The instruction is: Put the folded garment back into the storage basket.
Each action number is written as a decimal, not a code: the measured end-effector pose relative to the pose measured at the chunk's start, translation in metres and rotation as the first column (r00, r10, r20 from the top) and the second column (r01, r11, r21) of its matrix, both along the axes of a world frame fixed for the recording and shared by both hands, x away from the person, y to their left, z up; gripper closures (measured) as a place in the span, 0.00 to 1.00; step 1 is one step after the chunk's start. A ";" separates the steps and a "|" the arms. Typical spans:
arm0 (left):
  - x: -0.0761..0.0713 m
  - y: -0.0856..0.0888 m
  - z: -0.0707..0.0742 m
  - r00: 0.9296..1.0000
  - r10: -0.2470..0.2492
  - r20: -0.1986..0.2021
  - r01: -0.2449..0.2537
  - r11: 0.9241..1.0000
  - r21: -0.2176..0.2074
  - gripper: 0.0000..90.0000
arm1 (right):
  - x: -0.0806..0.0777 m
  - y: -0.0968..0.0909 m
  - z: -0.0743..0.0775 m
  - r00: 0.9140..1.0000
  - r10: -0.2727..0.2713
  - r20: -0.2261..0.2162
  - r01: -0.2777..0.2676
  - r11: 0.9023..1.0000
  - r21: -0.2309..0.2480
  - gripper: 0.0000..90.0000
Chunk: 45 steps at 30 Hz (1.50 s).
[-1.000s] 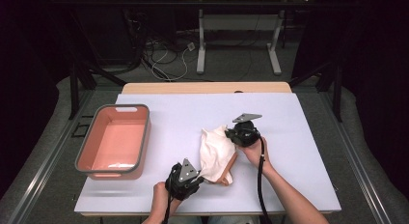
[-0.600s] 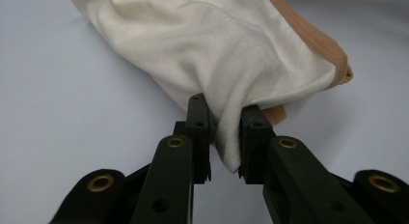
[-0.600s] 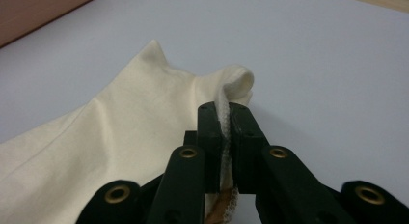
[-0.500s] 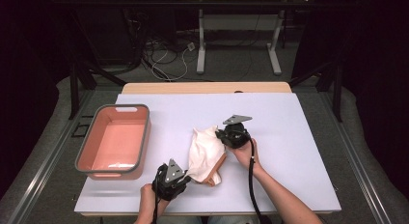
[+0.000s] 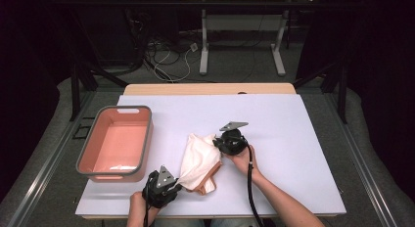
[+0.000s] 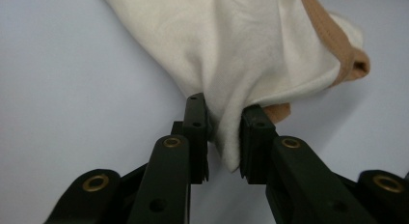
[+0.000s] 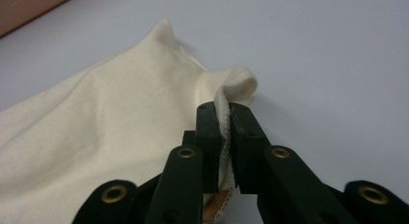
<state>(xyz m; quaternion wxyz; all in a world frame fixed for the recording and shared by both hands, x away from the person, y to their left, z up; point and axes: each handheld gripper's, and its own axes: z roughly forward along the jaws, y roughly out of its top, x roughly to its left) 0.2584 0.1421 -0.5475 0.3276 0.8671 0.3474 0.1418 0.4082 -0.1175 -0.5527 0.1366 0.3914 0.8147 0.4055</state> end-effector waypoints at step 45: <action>0.067 -0.018 0.028 0.995 0.061 -0.077 -0.061 0.998 0.005 0.04 | -0.059 -0.080 0.024 0.989 0.107 -0.106 -0.113 0.992 -0.049 0.11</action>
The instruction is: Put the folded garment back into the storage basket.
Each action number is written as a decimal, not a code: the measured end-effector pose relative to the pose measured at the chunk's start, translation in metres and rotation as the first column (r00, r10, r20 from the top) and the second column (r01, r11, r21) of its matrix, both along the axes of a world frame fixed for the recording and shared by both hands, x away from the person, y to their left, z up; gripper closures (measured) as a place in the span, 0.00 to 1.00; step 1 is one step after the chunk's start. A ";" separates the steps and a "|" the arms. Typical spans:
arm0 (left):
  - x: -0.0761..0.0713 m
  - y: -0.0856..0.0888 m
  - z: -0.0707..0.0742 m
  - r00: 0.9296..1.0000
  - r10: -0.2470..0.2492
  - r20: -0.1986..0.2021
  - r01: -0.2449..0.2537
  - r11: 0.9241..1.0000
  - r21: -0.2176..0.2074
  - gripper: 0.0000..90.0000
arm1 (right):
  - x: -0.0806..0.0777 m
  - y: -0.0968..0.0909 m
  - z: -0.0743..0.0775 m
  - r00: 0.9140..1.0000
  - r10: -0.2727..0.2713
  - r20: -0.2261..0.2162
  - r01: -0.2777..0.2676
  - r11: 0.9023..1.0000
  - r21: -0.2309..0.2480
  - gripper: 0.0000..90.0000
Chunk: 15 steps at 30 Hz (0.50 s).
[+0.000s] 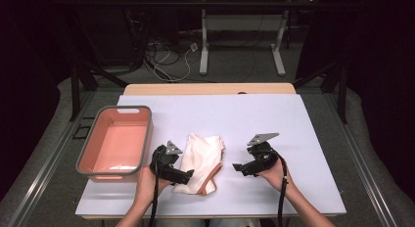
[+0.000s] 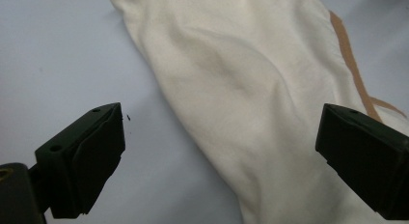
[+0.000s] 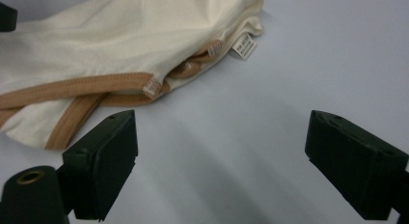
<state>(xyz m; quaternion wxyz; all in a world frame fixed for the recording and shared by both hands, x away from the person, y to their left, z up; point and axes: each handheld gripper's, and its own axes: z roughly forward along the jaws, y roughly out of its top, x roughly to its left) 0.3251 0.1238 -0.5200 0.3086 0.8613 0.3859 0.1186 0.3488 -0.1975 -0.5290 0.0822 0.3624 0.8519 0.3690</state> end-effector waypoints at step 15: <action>0.020 -0.017 -0.002 1.000 -0.004 -0.025 0.005 0.999 0.041 0.02 | -0.015 -0.027 -0.001 0.999 -0.021 0.028 0.021 1.000 0.005 0.05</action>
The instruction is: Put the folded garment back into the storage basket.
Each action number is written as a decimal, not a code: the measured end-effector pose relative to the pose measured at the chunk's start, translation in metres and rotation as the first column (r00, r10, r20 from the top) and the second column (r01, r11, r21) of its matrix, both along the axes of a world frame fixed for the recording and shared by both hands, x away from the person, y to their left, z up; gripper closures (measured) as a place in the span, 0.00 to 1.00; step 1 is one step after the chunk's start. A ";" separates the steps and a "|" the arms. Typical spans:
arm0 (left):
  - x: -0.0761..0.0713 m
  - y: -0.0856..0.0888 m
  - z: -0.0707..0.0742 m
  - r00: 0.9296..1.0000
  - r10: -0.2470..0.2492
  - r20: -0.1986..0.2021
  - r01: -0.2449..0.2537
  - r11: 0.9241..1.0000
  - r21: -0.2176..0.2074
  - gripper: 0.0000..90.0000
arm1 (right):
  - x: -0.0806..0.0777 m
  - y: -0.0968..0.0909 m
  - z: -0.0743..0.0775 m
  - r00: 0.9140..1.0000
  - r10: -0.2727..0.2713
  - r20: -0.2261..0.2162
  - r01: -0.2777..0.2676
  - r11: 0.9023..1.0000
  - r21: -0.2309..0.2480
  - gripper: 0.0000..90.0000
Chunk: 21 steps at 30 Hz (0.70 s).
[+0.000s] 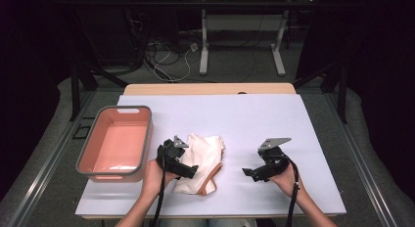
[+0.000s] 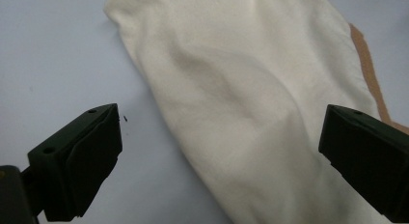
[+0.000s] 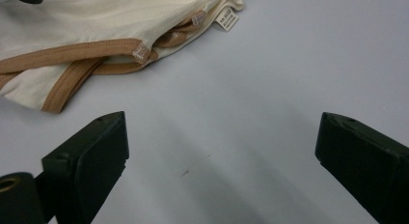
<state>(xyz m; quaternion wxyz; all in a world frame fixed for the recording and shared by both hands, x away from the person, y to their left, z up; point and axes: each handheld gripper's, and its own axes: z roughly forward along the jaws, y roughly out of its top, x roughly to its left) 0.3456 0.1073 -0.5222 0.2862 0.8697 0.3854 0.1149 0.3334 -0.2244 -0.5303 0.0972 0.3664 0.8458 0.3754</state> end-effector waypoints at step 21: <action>0.014 -0.002 -0.019 0.998 0.022 -0.062 -0.020 0.999 0.046 0.05 | -0.005 -0.010 -0.001 1.000 -0.007 0.014 0.007 1.000 -0.019 0.06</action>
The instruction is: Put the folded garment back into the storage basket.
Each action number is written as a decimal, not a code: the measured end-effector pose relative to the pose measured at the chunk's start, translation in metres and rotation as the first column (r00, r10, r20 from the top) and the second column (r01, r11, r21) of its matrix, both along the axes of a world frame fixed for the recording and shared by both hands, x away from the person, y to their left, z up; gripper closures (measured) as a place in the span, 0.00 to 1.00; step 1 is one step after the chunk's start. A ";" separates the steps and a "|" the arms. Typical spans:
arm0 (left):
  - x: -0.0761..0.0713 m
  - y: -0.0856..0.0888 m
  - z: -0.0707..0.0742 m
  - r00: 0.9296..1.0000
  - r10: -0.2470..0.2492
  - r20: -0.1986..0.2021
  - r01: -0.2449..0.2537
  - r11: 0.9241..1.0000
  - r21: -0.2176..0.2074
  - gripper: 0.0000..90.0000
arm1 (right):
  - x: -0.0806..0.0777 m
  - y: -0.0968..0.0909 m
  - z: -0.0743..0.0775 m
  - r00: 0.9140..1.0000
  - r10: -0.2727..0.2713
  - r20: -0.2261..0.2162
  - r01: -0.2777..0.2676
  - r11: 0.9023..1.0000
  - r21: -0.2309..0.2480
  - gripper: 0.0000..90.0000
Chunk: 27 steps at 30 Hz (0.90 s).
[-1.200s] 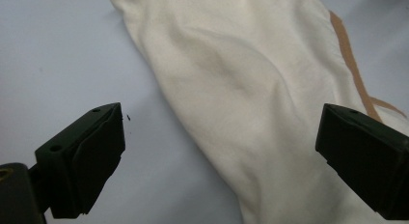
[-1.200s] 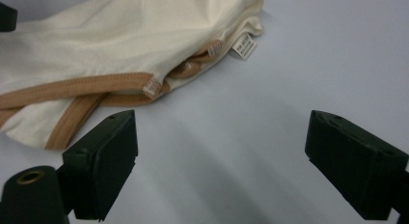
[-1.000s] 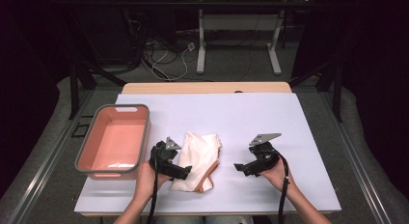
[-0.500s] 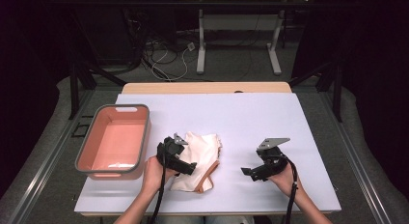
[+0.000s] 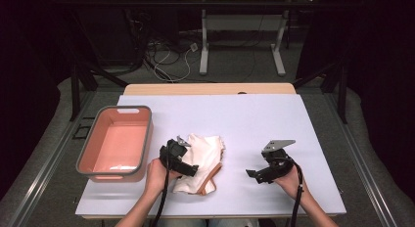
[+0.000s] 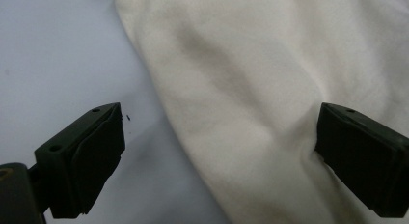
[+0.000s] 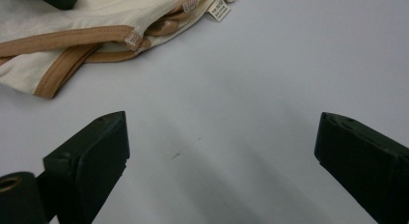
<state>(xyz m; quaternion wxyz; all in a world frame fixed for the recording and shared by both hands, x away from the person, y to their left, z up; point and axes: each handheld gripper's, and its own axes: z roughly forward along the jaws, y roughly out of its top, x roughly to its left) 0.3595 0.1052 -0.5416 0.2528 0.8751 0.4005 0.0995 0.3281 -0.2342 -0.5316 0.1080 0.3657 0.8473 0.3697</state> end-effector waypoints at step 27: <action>0.000 0.009 -0.003 1.000 -0.015 -0.025 0.014 0.999 -0.050 0.42 | 0.000 0.004 -0.001 1.000 0.028 -0.002 -0.028 0.999 -0.021 0.07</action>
